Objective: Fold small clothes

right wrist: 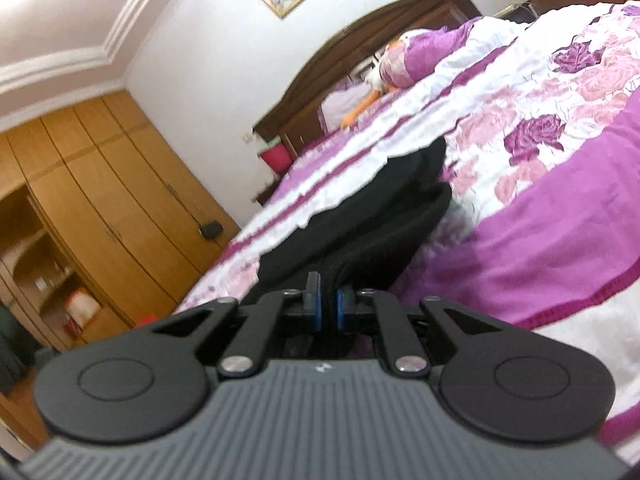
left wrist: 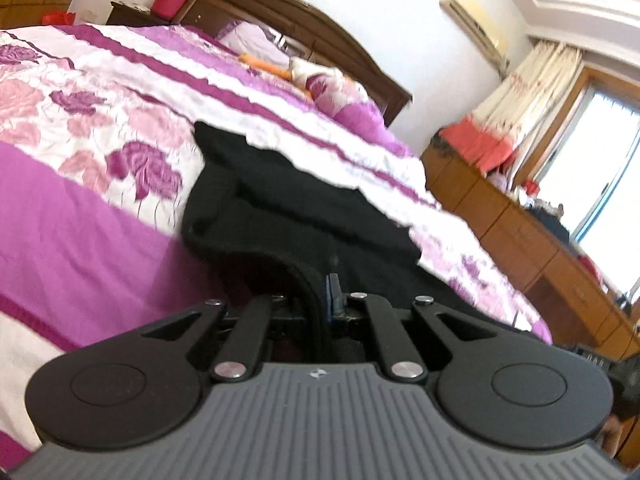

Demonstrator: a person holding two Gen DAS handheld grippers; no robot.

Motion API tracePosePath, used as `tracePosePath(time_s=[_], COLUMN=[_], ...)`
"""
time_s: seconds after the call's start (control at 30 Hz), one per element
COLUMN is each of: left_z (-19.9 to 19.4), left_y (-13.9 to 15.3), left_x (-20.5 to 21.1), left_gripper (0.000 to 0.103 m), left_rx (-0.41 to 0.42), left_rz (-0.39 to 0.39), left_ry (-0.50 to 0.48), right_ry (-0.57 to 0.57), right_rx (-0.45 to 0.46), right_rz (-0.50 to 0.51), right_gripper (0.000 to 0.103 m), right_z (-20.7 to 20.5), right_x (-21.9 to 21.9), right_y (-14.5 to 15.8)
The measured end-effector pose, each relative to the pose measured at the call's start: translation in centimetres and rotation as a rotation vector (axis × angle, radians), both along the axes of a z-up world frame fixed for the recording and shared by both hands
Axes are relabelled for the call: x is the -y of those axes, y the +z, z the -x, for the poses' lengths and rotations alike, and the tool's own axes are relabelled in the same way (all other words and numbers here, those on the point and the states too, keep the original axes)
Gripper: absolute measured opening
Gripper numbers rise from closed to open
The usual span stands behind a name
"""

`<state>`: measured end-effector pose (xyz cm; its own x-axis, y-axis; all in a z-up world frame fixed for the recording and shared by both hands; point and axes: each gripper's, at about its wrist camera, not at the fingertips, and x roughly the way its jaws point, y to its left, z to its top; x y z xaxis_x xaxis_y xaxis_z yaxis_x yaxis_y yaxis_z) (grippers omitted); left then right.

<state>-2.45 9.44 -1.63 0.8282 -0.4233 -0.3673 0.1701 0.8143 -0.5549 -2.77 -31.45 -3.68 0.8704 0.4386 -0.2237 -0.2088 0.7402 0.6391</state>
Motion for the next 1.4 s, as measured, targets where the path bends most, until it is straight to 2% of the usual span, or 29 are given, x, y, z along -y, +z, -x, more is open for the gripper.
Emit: tracePosePath(time_s=[0.3, 0.47, 0.77, 0.9, 1.03, 1.13, 1.27, 1.4], left_z=[-0.7, -1.3, -3.5, -4.6, -5.9, -7.0, -9.4, -13.0], left_y=[3.1, 4.5, 6.2, 6.2, 6.4, 7.1, 8.0, 8.3], left_x=[-1.1, -1.5, -0.8, -1.0, -1.1, -0.6, -0.1, 0.1], left_gripper=[0.007, 0.007, 0.007, 0.007, 0.007, 0.007, 0.007, 0.007], left_rx=[0.085, 0.100, 0.116, 0.094, 0.097, 0.117, 0.126, 0.122], left_rz=[0.064, 0.111, 0.143, 0.166, 0.180, 0.151, 0.127, 0.093], left_ry=[0.096, 0.143, 0.226, 0.226, 0.254, 0.278, 0.303, 0.318], right_ry=[-0.046, -0.078, -0.108, -0.077, -0.120, -0.132, -0.145, -0.175], right_rx=[0.065, 0.095, 0.163, 0.139, 0.141, 0.147, 0.162, 0.188], right_rz=[-0.108, -0.154, -0.131, -0.252, -0.257, -0.313, -0.286, -0.189], right_gripper=[0.010, 0.010, 0.010, 0.010, 0.010, 0.010, 0.010, 0.010], right_z=[-2.5, -4.4, -6.8, -8.1, -8.9, -10.0, -11.8, -13.7], right_x=[1.3, 1.8, 0.5, 1.2, 1.6, 2.2, 1.9, 1.0], right_y=[1.4, 2.1, 4.6, 4.2, 4.1, 4.1, 4.8, 5.6])
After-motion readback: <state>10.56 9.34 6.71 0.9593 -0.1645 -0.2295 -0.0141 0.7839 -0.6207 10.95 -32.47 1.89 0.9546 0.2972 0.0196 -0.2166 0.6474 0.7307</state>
